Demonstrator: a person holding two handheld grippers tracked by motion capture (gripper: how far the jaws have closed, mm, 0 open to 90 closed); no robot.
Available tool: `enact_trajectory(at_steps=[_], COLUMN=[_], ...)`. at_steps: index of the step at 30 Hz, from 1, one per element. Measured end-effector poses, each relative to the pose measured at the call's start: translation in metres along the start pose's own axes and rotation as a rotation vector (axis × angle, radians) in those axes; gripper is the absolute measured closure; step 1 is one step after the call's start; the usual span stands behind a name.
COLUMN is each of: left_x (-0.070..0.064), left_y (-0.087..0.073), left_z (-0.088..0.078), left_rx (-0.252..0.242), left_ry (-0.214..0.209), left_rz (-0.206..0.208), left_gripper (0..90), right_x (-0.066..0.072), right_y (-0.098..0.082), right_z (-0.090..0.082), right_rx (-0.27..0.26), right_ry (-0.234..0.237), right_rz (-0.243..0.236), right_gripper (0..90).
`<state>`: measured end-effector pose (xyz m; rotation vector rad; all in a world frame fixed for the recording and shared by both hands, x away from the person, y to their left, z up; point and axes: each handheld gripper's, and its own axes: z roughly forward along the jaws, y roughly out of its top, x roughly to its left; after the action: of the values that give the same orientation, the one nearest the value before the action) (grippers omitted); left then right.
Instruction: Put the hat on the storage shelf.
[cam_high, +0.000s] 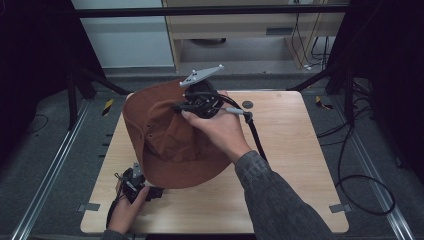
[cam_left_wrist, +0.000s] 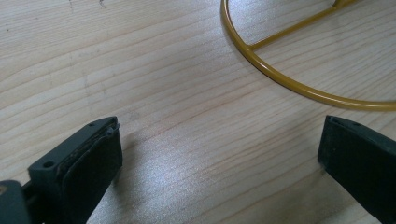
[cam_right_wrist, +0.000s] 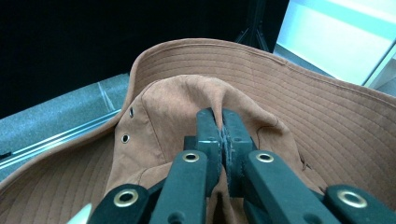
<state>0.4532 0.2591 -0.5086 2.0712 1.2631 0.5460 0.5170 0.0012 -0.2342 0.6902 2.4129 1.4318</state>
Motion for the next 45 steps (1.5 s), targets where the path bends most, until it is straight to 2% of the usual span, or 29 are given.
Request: enact_trajectory(at_steps=[17,25,40,45], left_x=[0.0001,0.0002,0.0002,0.0], left_y=[0.0,0.0,0.0,0.0], left_z=[-0.0001,-0.0002,-0.0001,0.0], left_rx=[0.001,0.002,0.001,-0.001], left_ry=[0.0,-0.003,-0.002,-0.002], left_rz=[0.001,0.002,0.001,-0.001], left_gripper=[0.0,0.0,0.0,0.0], right_x=[0.0025,-0.0011,-0.0004,0.0015], right_y=[-0.006,-0.009,-0.0088,-0.0093], right_z=[-0.0036,-0.0035,-0.0073,-0.0098], right_rx=[0.003,-0.003,0.004,0.014], right_ry=[-0.001,-0.003,-0.041,-0.057], right_rz=[-0.019,0.002,0.011,0.004], right_gripper=[84.2,77.9,49.6,37.5])
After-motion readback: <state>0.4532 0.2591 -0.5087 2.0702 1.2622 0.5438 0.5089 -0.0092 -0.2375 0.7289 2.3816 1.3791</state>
